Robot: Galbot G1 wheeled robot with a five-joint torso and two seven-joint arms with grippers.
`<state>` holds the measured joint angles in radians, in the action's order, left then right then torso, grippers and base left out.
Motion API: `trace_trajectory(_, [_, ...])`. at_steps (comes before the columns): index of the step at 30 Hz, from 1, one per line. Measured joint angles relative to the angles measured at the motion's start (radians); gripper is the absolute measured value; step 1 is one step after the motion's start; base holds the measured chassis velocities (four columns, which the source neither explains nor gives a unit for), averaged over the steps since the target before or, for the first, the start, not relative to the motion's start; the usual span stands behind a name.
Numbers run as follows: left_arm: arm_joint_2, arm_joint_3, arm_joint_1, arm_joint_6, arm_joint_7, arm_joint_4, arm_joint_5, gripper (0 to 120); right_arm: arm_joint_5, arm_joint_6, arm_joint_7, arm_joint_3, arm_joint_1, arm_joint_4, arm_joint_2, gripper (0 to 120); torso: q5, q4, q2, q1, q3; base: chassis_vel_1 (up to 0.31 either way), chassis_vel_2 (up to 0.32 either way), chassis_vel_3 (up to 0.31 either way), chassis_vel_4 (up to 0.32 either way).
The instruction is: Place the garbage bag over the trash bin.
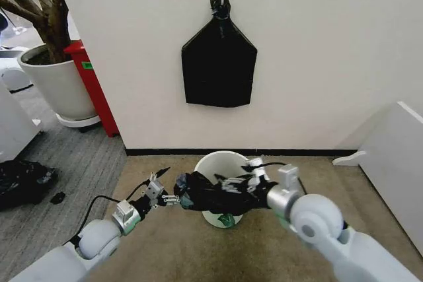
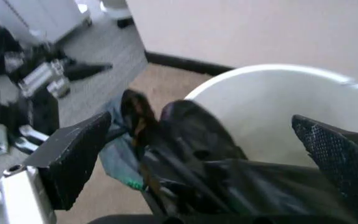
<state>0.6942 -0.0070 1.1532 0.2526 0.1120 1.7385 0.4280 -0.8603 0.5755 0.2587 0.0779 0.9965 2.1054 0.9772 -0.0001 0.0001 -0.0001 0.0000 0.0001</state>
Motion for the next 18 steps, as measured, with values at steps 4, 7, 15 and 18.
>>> trace_trajectory(4, [0.001, -0.013, 0.004, 0.002, -0.005, -0.004, -0.002, 100, 0.051, 0.006, 0.034, 0.090, -0.060, -0.069, 0.057, 100, -0.0001, 0.0001, 0.000, 0.000, 0.000, 0.000, 0.000, 0.000, 0.000])
trace_trajectory(7, [0.004, -0.021, 0.005, 0.003, -0.011, -0.003, -0.001, 100, 0.090, 0.004, 0.034, 0.110, -0.074, -0.100, 0.073, 100, -0.0001, 0.0000, 0.000, 0.000, 0.000, 0.000, 0.000, 0.000, 0.000])
trace_trajectory(15, [0.010, -0.028, 0.006, 0.003, -0.016, 0.008, 0.002, 100, 0.178, -0.014, 0.026, 0.151, -0.100, -0.185, 0.108, 100, 0.0001, -0.0001, 0.000, 0.000, 0.000, 0.000, 0.000, 0.000, 0.000])
trace_trajectory(18, [0.008, -0.033, 0.011, 0.003, -0.014, 0.011, 0.000, 100, 0.168, -0.016, 0.045, 0.156, -0.116, -0.209, 0.119, 100, 0.0001, -0.0002, 0.000, 0.000, 0.000, 0.000, 0.000, 0.000, 0.000])
